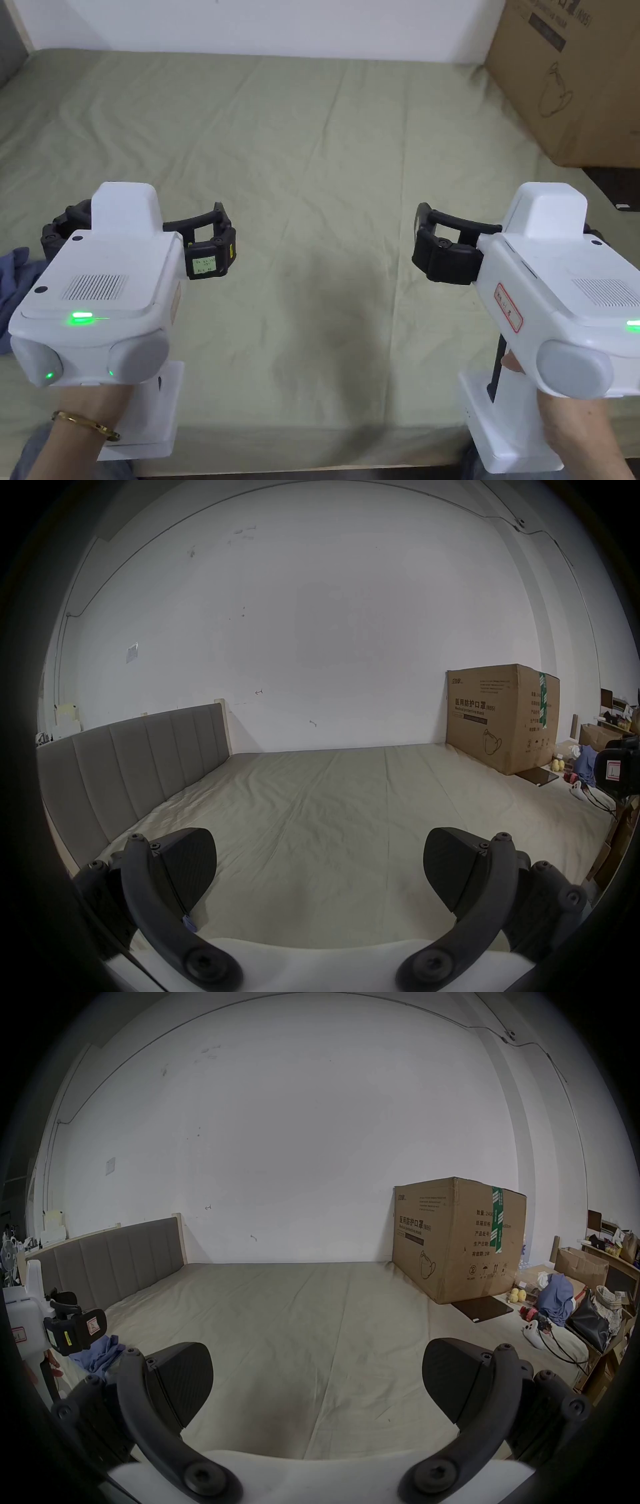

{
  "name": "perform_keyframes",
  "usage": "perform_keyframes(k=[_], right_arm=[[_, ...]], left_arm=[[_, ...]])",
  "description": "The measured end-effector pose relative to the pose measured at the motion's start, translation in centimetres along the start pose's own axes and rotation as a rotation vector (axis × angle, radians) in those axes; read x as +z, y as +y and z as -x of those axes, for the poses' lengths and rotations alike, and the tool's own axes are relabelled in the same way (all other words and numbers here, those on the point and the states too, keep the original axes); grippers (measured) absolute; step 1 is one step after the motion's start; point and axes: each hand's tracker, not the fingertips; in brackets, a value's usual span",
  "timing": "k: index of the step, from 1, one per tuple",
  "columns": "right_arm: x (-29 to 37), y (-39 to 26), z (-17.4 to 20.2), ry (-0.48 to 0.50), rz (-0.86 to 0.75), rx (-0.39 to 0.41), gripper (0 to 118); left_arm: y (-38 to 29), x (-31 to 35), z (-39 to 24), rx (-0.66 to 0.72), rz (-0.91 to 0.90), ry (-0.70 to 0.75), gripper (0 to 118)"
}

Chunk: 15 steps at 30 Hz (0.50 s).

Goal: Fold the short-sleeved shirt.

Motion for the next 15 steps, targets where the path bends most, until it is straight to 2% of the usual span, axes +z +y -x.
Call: perform_keyframes(k=[15], right_arm=[[-0.16,-0.01,0.03,-0.002,0.006,0.014,118]], left_arm=[[-0.13,0.0,-0.05,-0.001,-0.001,0.0,118]])
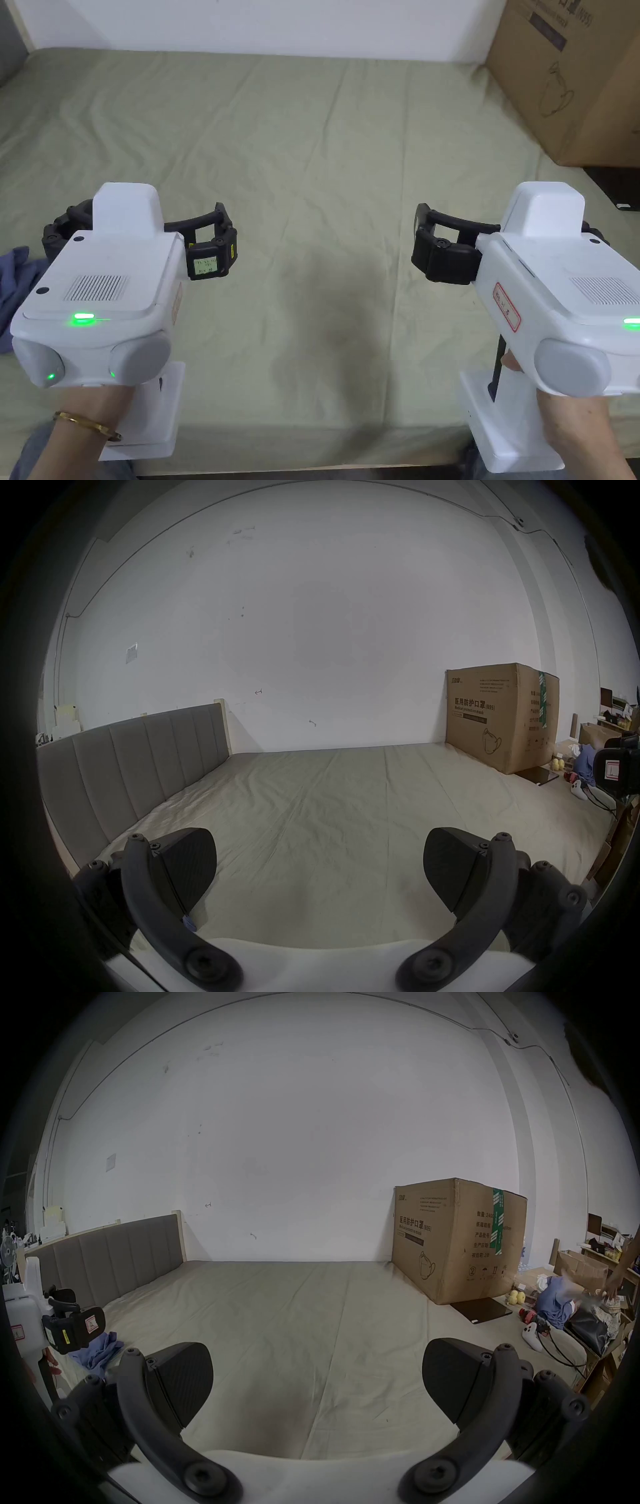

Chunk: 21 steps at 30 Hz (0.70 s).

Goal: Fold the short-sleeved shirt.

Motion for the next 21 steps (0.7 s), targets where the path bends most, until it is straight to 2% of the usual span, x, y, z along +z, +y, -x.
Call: perform_keyframes(k=[19,21], right_arm=[[-0.32,0.16,-0.06,0.006,0.021,0.002,118],[-0.66,0.67,-0.21,0.011,0.095,-0.057,118]], left_arm=[[0.16,0.01,-0.06,0.023,0.005,-0.009,118],[0.16,0.04,-0.15,0.03,0.01,-0.009,118]])
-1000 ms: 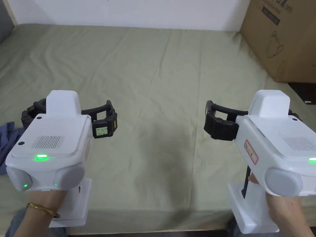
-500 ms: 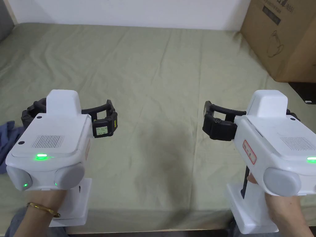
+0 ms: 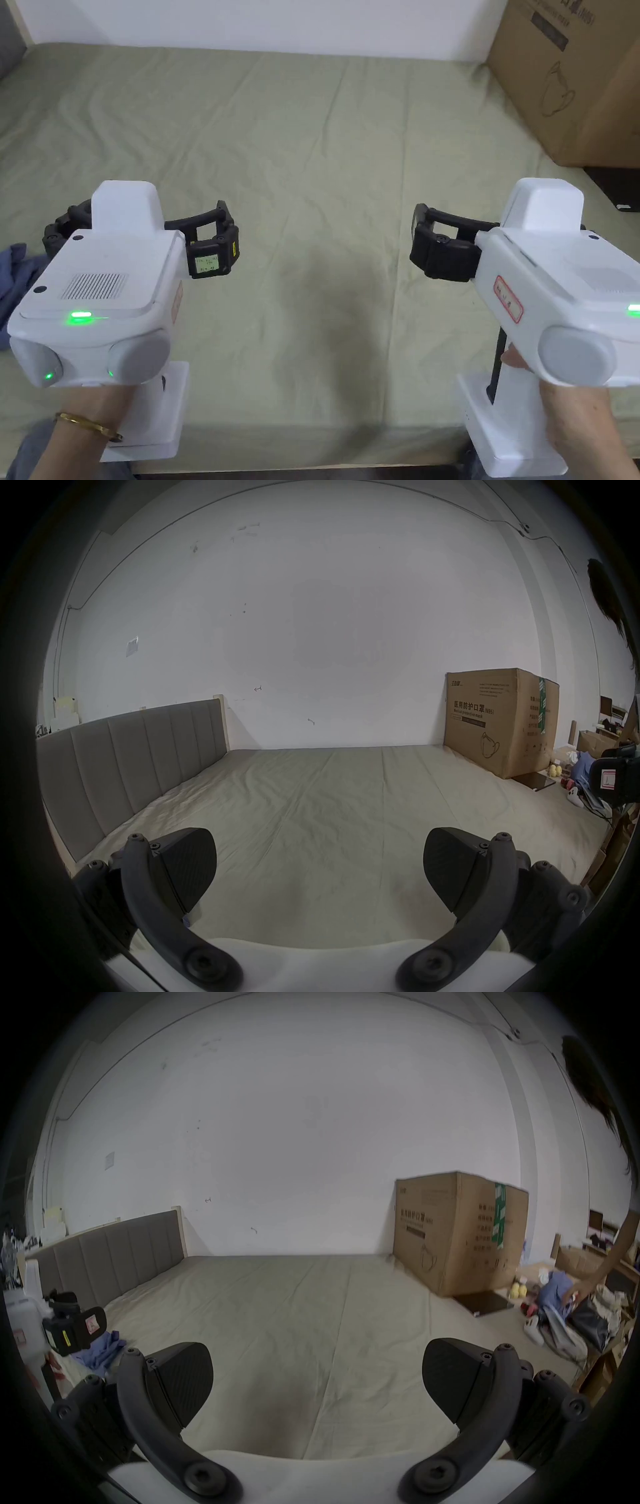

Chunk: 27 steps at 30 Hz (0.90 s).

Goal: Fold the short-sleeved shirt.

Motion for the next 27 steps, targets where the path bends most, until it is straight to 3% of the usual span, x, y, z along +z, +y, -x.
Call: perform_keyframes(k=[4,8,10,12,19,23,27], right_arm=[[-3.4,0.8,-0.6,-0.002,0.394,-0.132,118],[-5.3,-2.0,0.2,-0.021,0.567,-0.192,117],[-5.8,-3.7,1.2,-0.058,0.68,-0.182,117],[-6.3,-5.4,2.2,-0.021,0.766,-0.124,116],[-7.4,-8.9,4.0,0.029,0.847,-0.1,116],[-9.4,-9.3,3.8,-0.008,0.862,-0.15,116],[-10.4,-9.4,4.4,-0.063,0.784,-0.022,116]], left_arm=[[-1.1,-1.1,-1.0,-0.057,0.141,0.068,118],[-4.0,-1.0,-1.6,-0.019,0.276,0.026,118],[-5.7,-0.4,-1.9,0.006,0.329,0.005,118],[-7.1,0.2,-2.3,-0.009,0.389,0.014,118],[-10.7,1.2,-2.9,-0.019,0.506,0.008,118],[-11.6,-0.1,-2.4,0.003,0.545,0.008,118],[-11.7,-2.5,-1.3,0.088,0.599,0.031,118]])
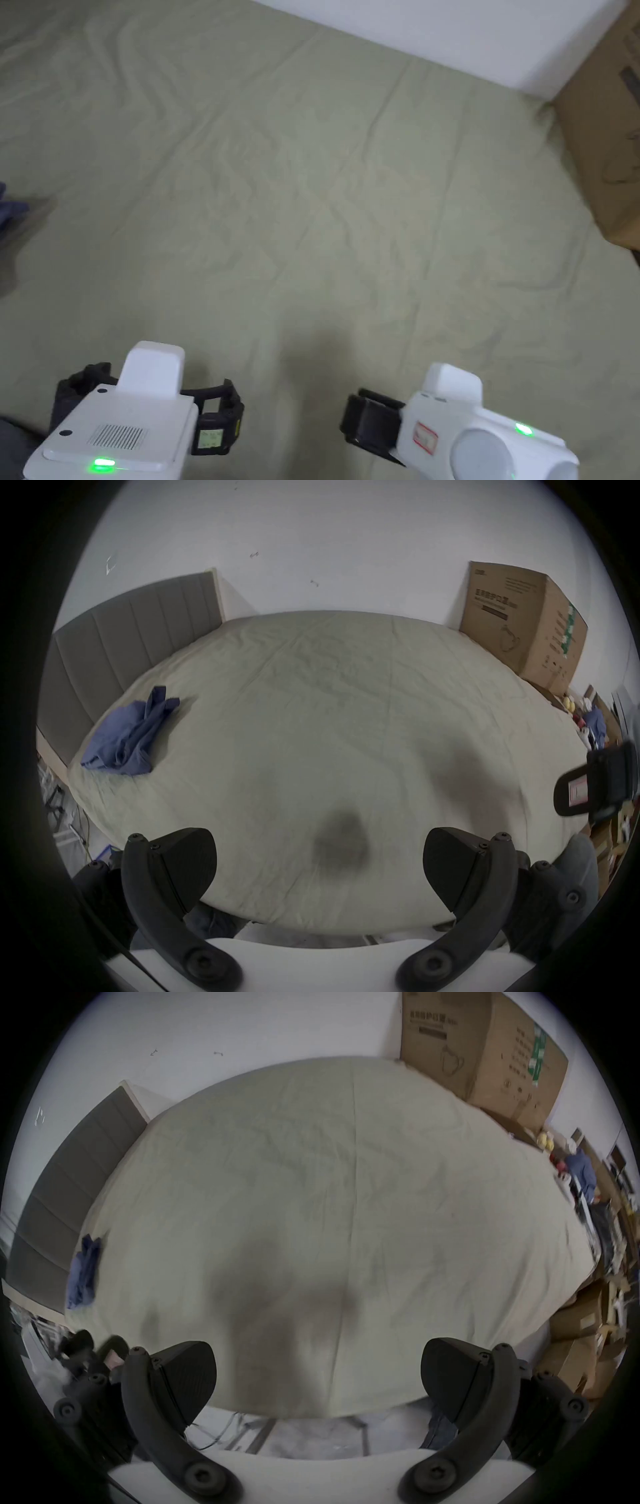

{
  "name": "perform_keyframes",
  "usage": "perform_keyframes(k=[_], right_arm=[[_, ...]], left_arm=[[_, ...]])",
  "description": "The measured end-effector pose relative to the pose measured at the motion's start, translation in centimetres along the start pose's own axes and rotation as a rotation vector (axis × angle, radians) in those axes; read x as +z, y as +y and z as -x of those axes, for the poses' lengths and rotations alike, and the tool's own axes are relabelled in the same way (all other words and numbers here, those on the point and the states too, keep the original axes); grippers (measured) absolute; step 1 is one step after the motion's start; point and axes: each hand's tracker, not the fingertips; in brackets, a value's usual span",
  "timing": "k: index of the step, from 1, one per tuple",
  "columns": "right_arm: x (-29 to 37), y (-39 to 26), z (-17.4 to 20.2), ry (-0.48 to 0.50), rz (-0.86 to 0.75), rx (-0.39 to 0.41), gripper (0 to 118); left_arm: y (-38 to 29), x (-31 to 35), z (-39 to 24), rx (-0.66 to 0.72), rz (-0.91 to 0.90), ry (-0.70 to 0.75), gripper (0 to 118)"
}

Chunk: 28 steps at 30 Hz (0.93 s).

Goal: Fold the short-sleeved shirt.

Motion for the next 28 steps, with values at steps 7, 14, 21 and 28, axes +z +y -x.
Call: perform_keyframes(k=[7,14,21,28], right_arm=[[-4.1,2.8,-2.2,-0.141,-0.111,0.06,116],[-9.4,10.6,-7.5,-0.201,-0.153,-0.142,116],[-14.6,14.5,-9.7,-0.241,-0.213,-0.298,116],[-18.2,11.8,-8.9,-0.28,-0.28,-0.375,118]], left_arm=[[5.2,-4.8,2.5,0.148,-0.028,0.039,118],[12.7,-13.8,3.3,0.179,-0.083,0.2,118],[16.2,-20.9,2.7,0.286,-0.024,0.183,118],[15.4,-23.9,0.6,0.245,0.051,0.329,118]])
